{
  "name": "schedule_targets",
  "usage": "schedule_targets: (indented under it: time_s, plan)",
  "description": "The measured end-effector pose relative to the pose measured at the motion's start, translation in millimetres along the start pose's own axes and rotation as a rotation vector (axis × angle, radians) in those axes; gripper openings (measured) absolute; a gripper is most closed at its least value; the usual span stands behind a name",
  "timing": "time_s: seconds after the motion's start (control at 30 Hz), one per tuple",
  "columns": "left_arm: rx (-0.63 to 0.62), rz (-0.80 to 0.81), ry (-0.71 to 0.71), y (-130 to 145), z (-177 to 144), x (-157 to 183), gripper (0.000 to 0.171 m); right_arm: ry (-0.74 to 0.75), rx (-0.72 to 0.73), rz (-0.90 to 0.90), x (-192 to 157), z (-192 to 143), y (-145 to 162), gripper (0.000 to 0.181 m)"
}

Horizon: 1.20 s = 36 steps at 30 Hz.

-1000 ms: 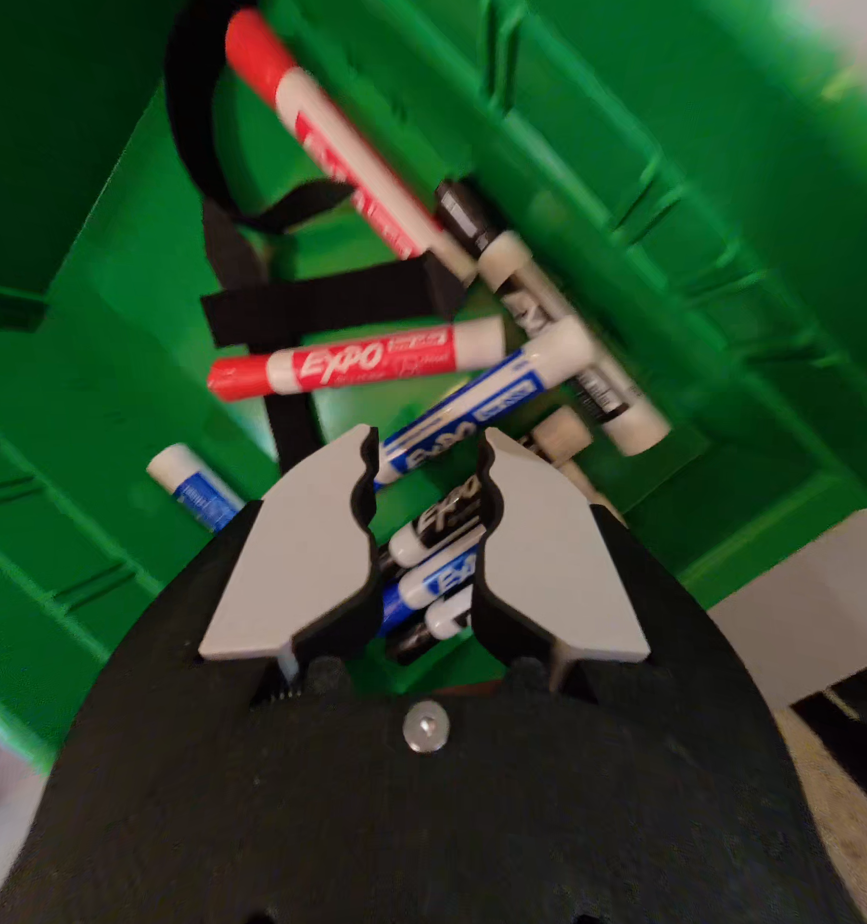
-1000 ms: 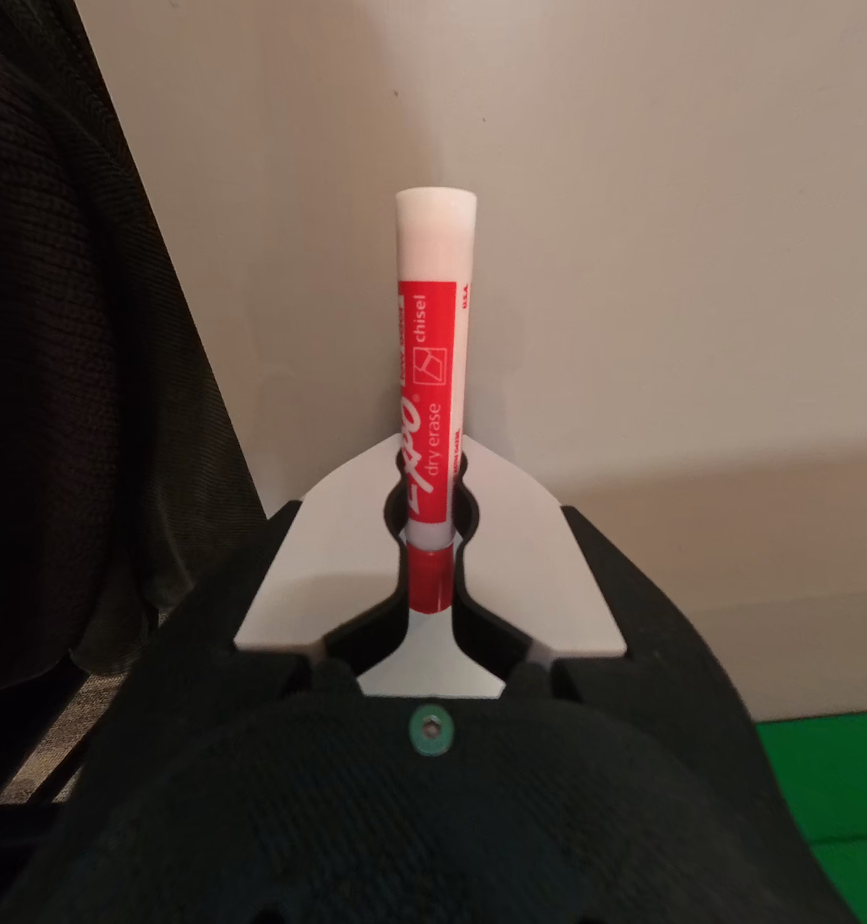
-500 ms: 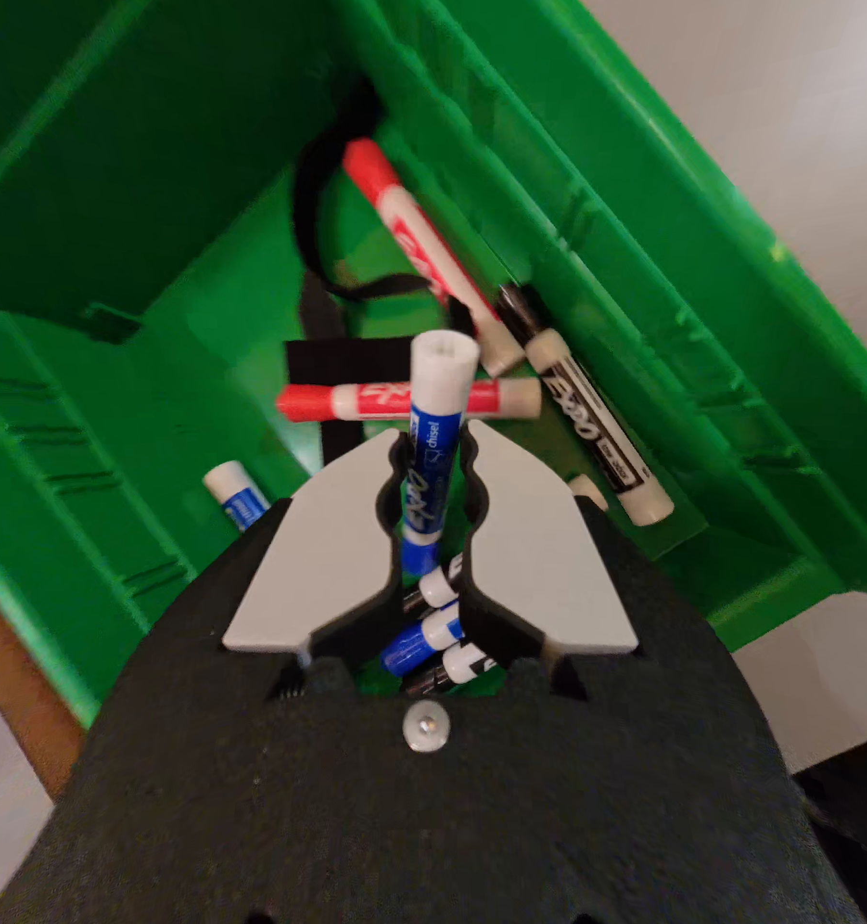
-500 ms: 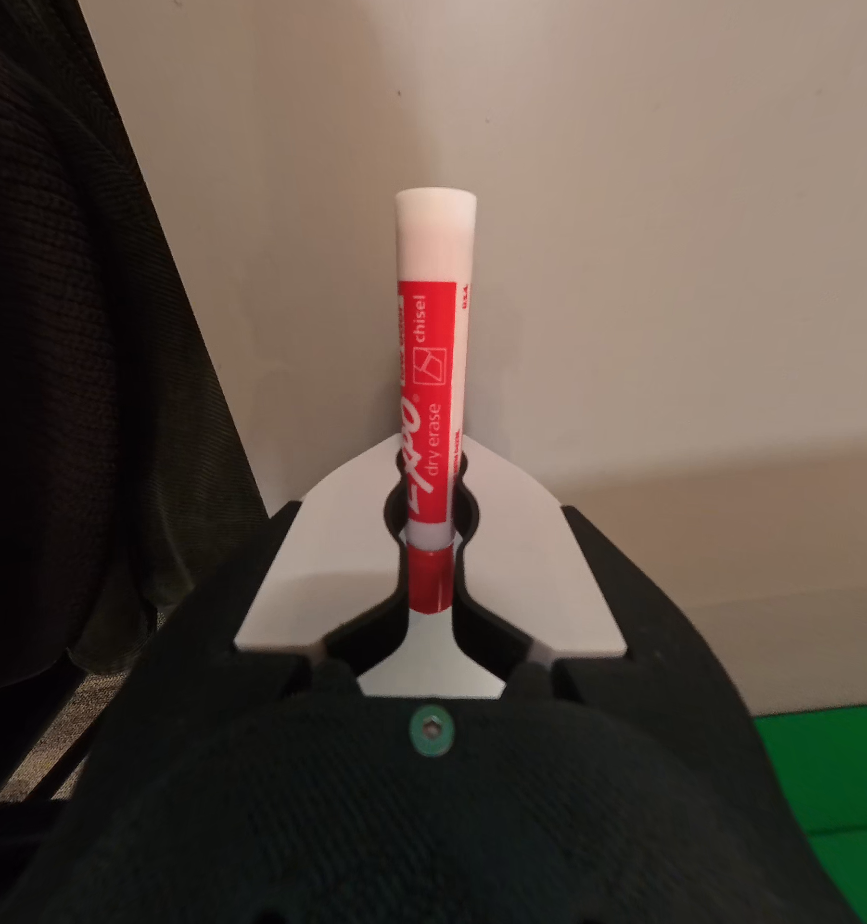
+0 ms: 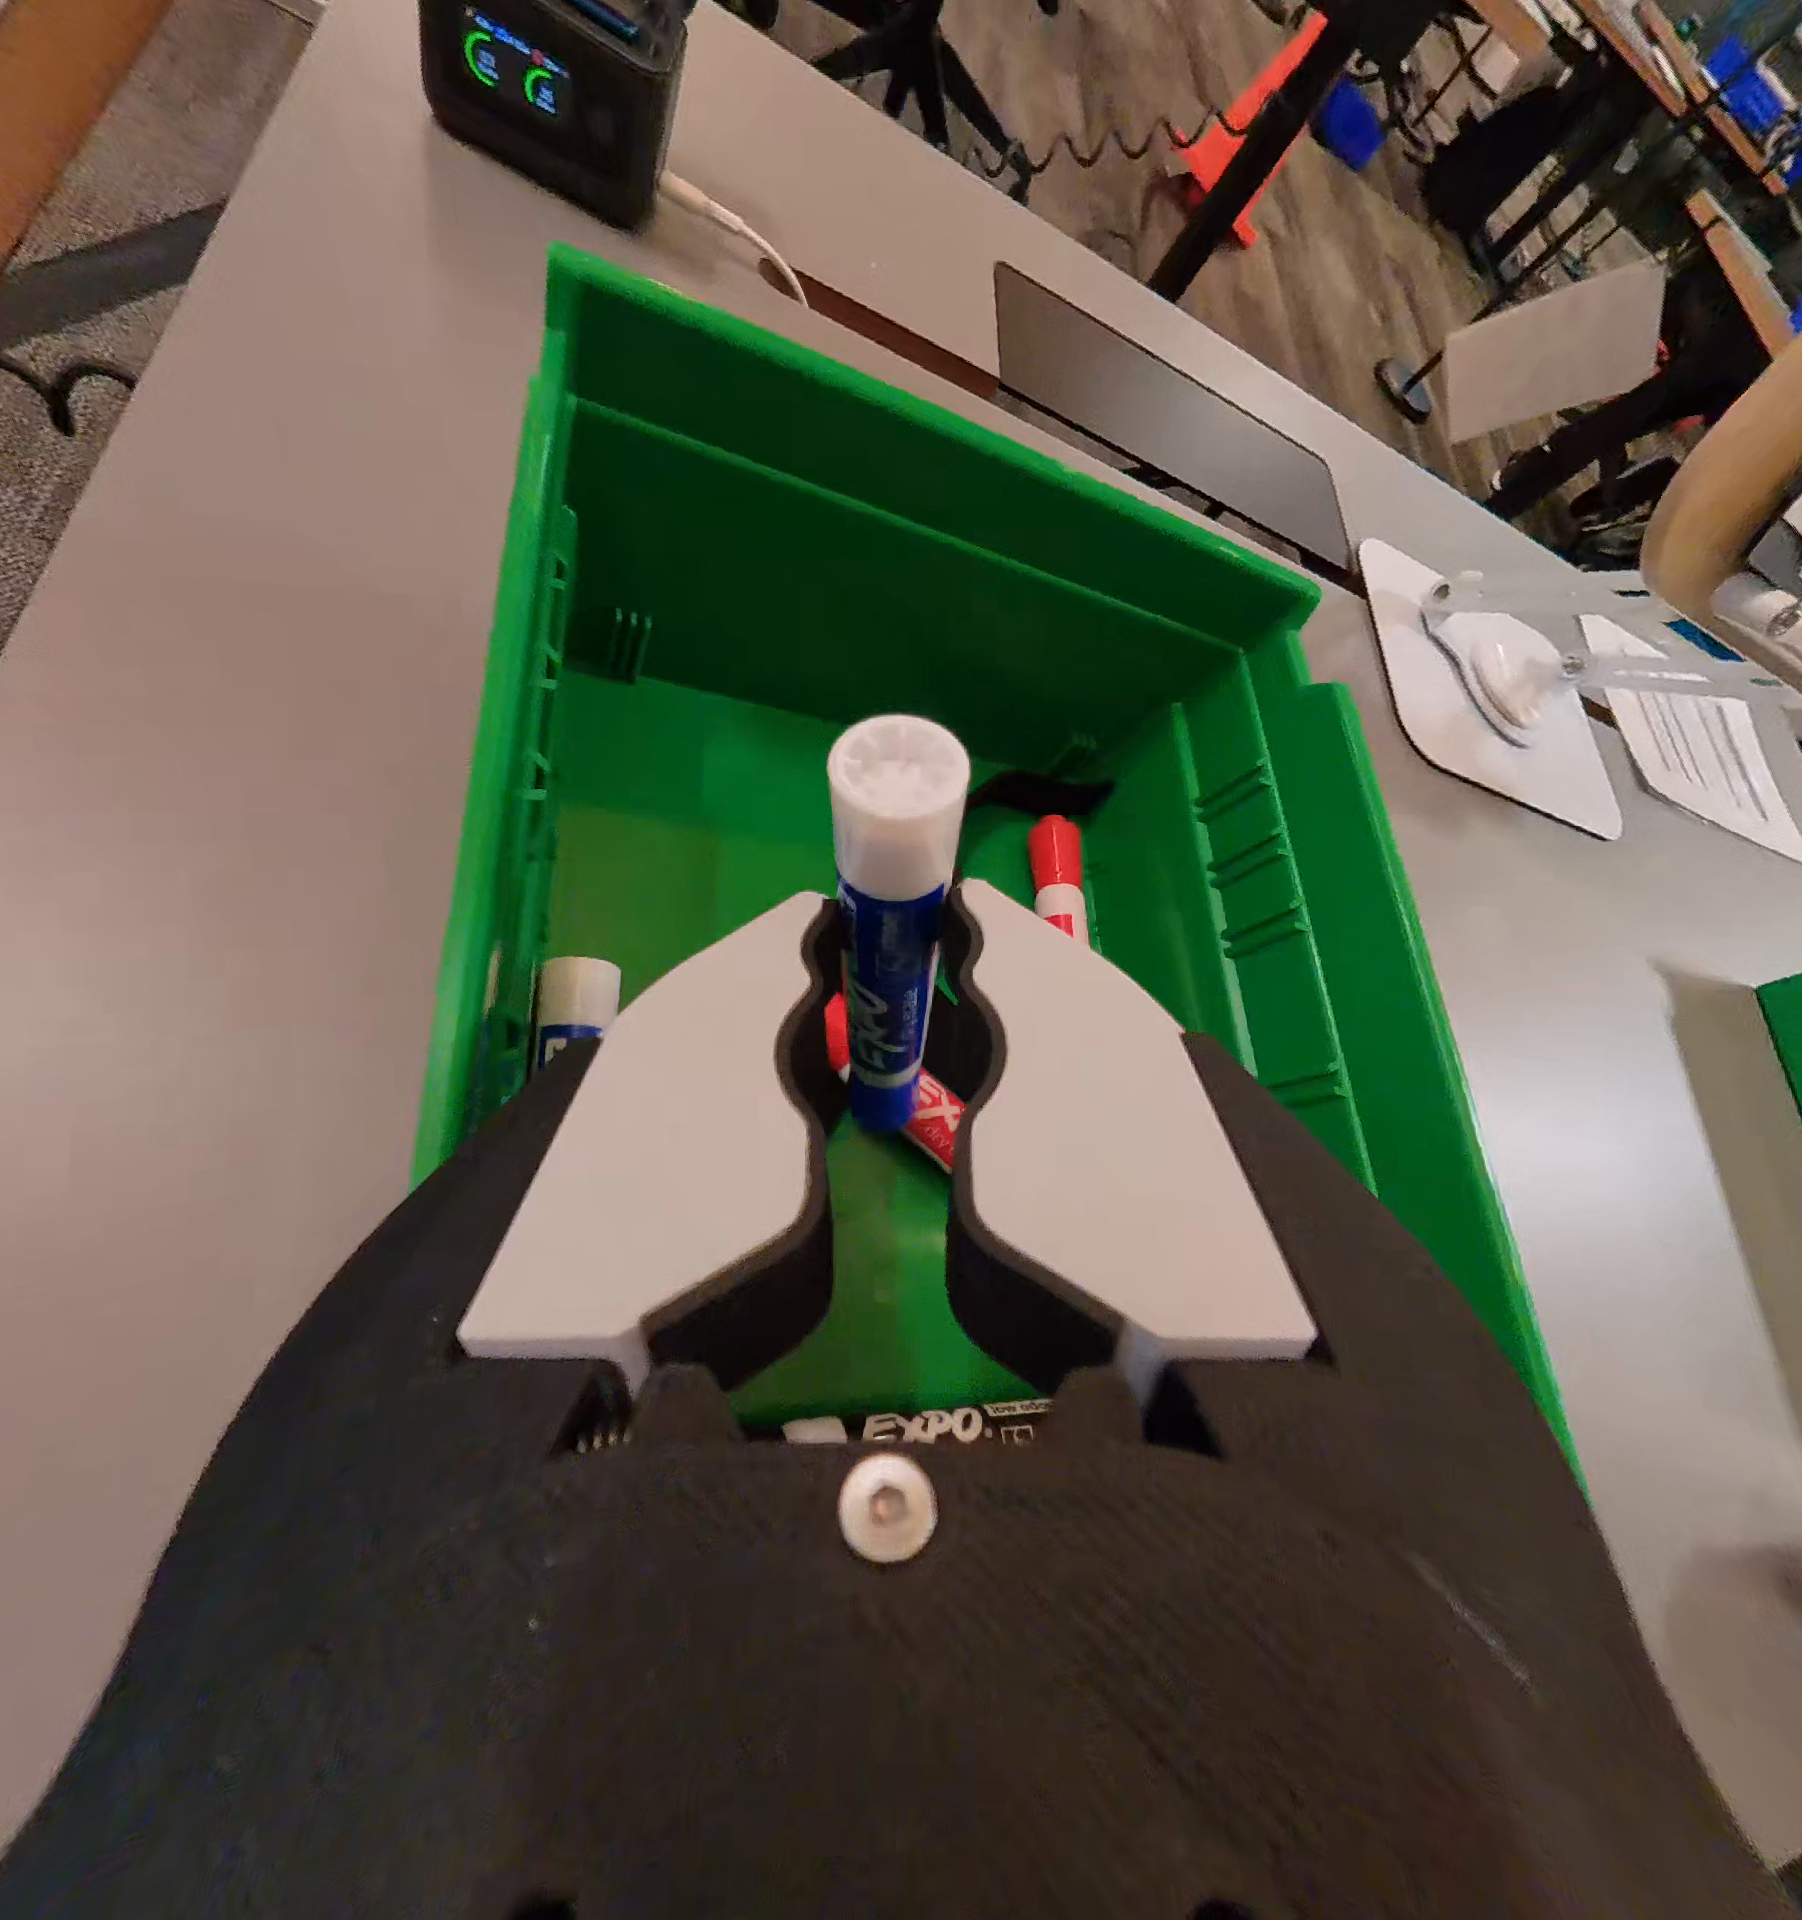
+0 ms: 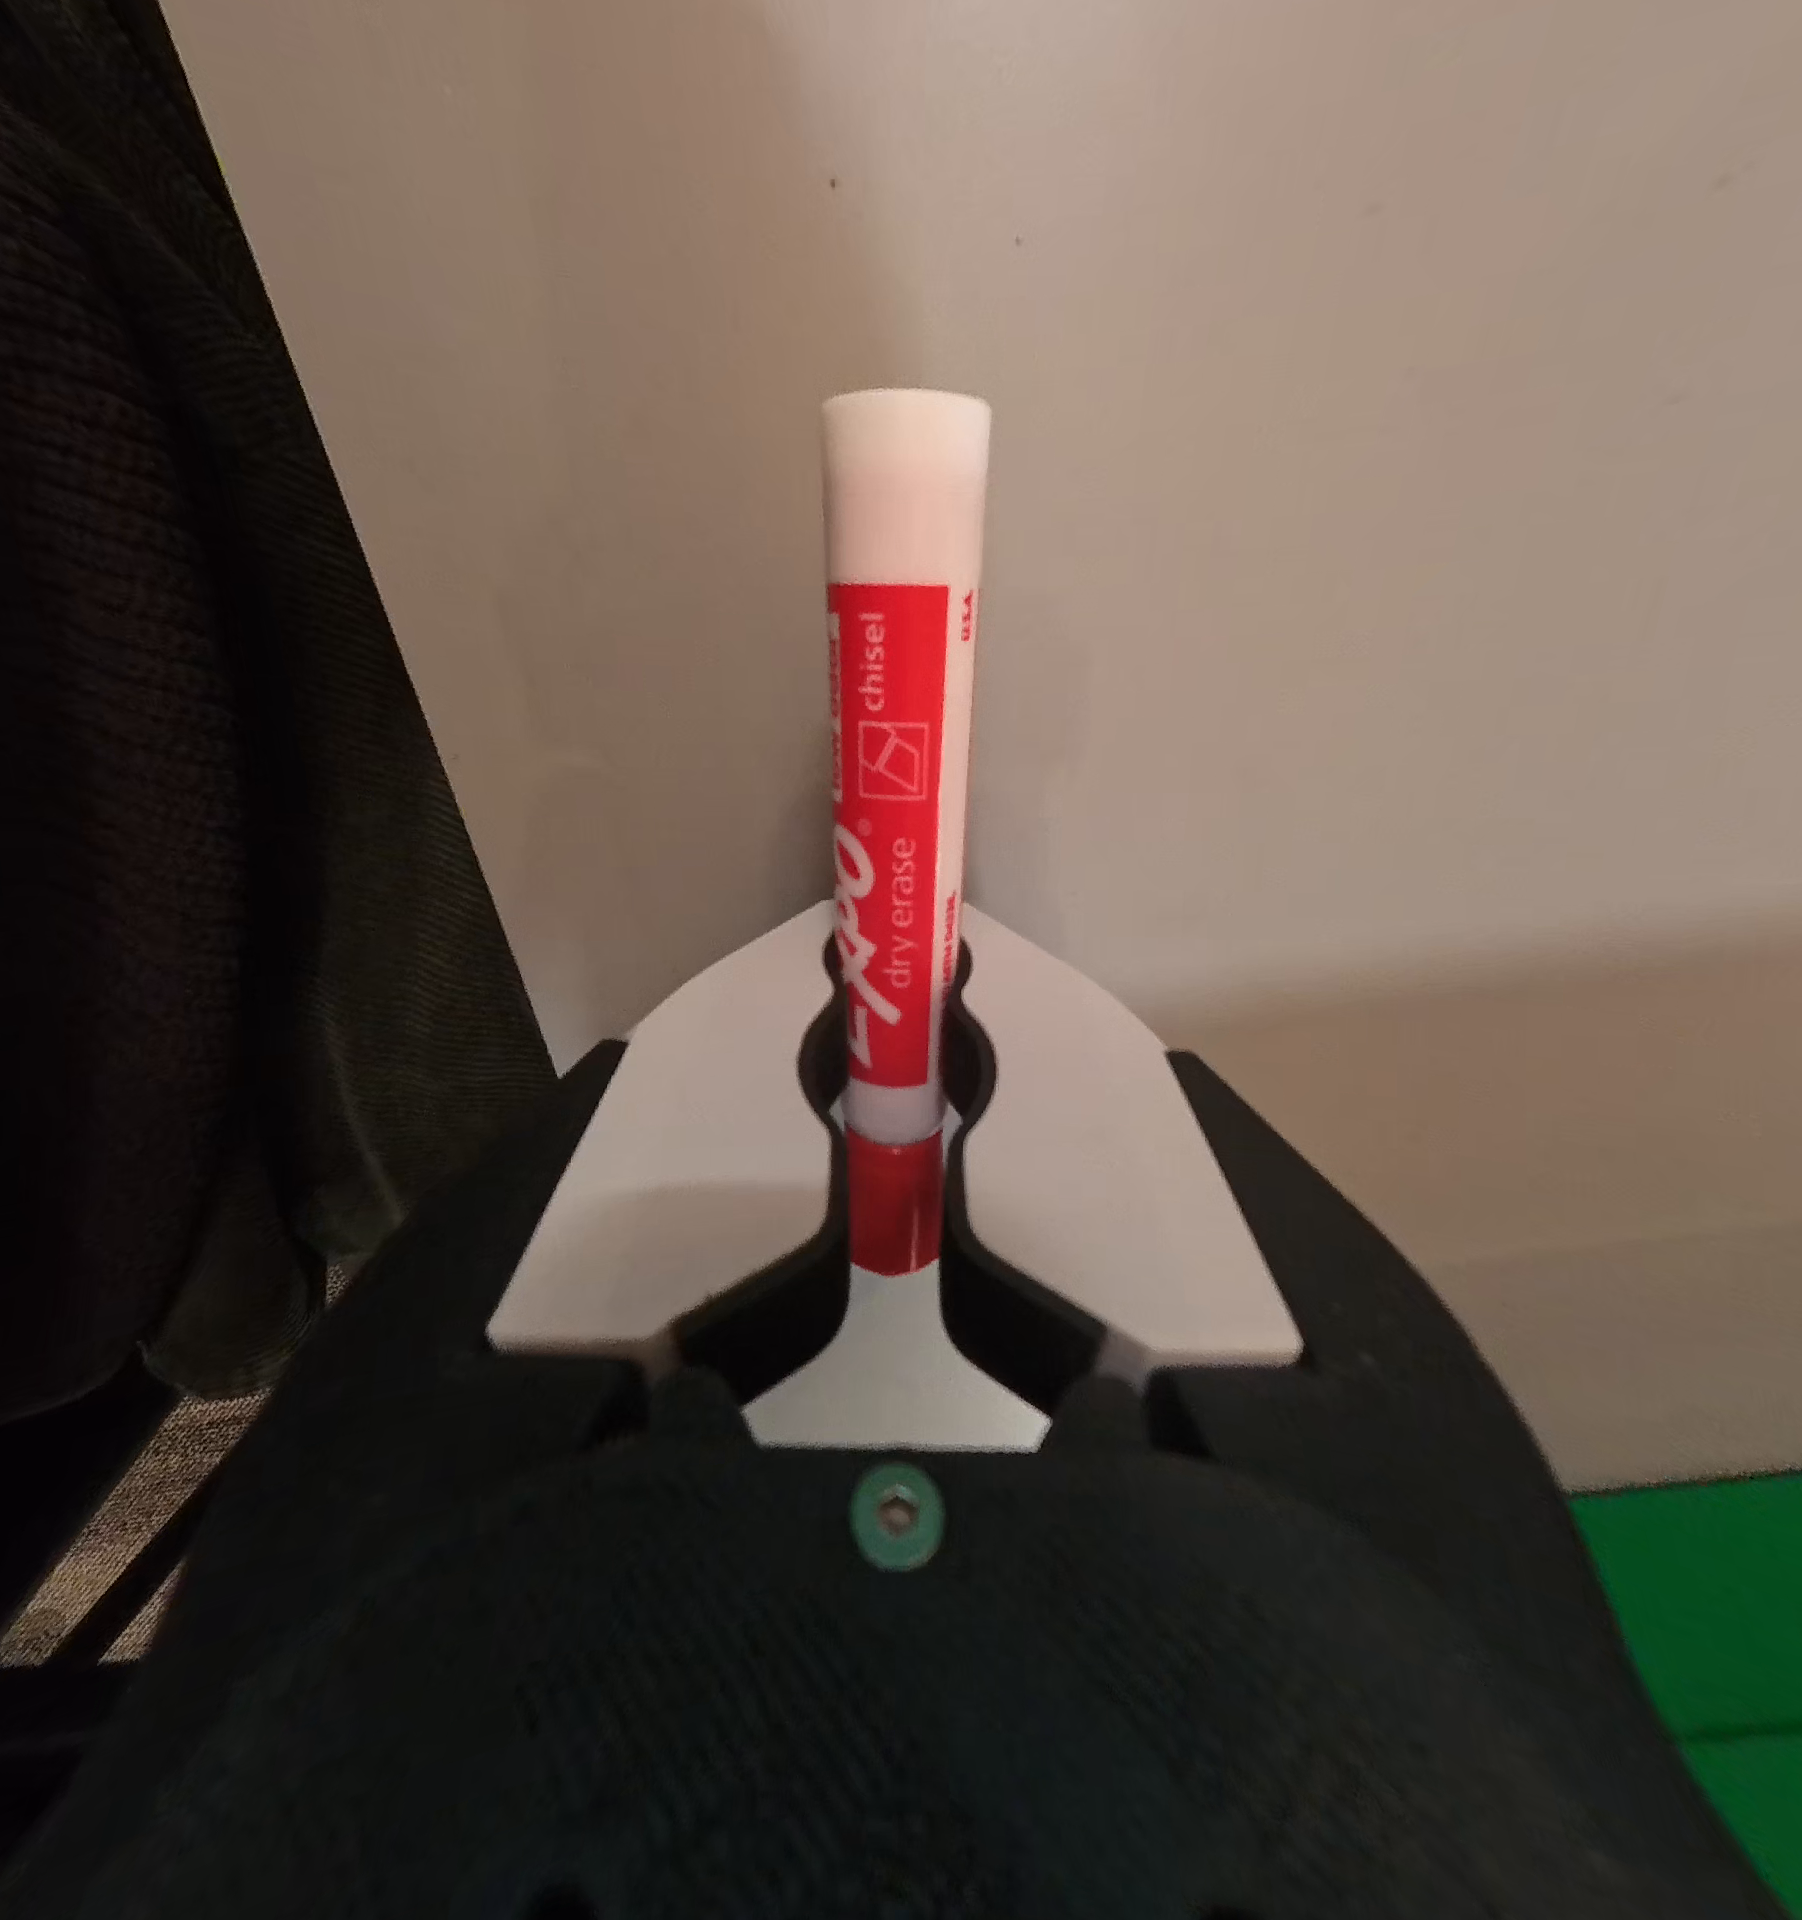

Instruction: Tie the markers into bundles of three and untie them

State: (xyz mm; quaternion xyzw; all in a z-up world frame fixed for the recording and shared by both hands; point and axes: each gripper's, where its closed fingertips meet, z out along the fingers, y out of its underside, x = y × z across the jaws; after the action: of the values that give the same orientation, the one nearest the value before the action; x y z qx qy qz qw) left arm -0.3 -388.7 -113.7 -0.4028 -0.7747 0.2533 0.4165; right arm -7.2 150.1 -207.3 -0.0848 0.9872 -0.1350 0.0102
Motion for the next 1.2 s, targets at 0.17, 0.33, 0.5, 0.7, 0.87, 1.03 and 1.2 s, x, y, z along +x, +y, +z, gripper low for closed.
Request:
schedule_targets:
  time_s: [0.17,0.33,0.5,0.7,0.87,1.03,1.2]
  plan:
    - [-0.02,0.046,-0.043,3,0,-4,0.025,0.0,-0.001,0.0,0,0,1,0.014]
    - [-0.044,0.124,-0.087,0,-9,-5,0.027,0.001,-0.001,0.003,1,0,2,0.014]
    - [-0.089,0.307,-0.192,-1,-15,-9,0.027,0.002,-0.006,-0.001,0,1,2,0.014]
    - [-0.335,0.42,-0.222,41,-4,-6,0.031,0.005,-0.009,-0.004,0,0,2,0.014]
    - [-0.551,0.289,-0.069,92,10,16,0.052,0.01,-0.009,-0.006,0,-1,1,0.014]
    - [-0.611,0.28,-0.106,111,24,16,0.067,0.012,-0.014,-0.004,1,0,3,0.014]
    - [-0.68,0.362,-0.154,117,14,8,0.054,0.009,-0.015,-0.004,1,1,5,0.014]
